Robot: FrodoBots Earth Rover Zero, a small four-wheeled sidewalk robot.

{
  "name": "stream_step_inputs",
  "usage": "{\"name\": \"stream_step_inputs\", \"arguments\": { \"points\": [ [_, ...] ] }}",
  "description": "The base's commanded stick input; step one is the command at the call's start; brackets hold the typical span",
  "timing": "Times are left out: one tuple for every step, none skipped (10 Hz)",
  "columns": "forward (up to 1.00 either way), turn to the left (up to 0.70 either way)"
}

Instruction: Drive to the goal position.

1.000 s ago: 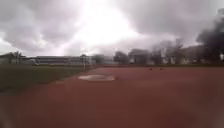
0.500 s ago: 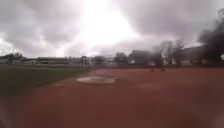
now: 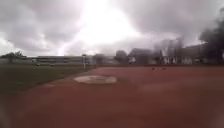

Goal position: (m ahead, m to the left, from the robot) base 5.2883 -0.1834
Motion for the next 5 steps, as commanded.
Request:
{"name": "stream_step_inputs", "arguments": {
  "points": [
    [0.7,0.0],
    [0.7,0.0],
    [0.7,0.0],
    [0.7,0.0],
    [0.7,0.0]
  ]
}}
